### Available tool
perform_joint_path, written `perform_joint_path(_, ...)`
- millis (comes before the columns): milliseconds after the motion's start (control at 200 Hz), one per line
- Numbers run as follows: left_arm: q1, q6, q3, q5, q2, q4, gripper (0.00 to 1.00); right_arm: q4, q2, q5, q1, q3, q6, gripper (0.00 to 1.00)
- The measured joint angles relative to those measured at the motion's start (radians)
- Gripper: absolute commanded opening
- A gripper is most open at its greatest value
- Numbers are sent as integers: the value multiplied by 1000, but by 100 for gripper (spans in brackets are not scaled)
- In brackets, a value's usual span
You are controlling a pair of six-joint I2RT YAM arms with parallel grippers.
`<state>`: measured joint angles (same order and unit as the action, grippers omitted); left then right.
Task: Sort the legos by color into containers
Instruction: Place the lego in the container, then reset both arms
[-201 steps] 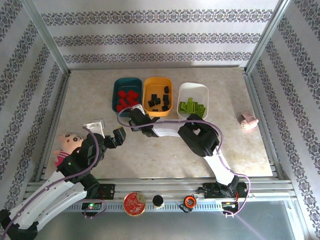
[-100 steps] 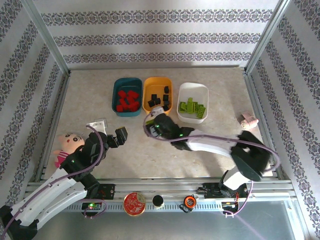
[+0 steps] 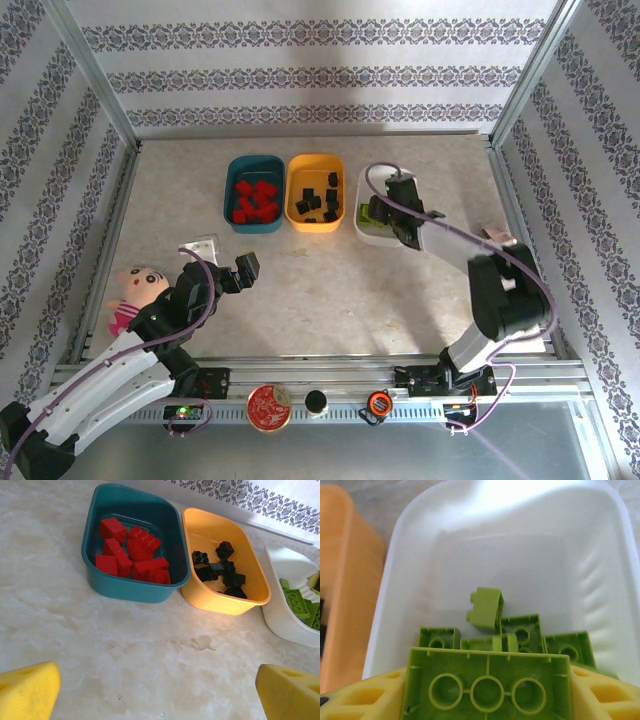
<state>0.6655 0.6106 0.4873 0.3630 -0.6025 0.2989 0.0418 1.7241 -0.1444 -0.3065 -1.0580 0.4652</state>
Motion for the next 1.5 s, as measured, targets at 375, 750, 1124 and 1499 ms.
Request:
perform_joint_path(375,0,0,-1,-11,-28,0,100,97,215,33,87,-304,31,98)
perform_joint_path(750,-14,-70,-1,46,-150,-116,100,-36,-140,25,54,32,46,98)
perform_joint_path(1124,-301,-355,24,193,-508,-488,100,-263,-451,-179,-108,377,-11,98)
perform_joint_path(1499,-557,-541,-13,74,-851,-805,100,-309,-592,-287,-111,451,-80,98)
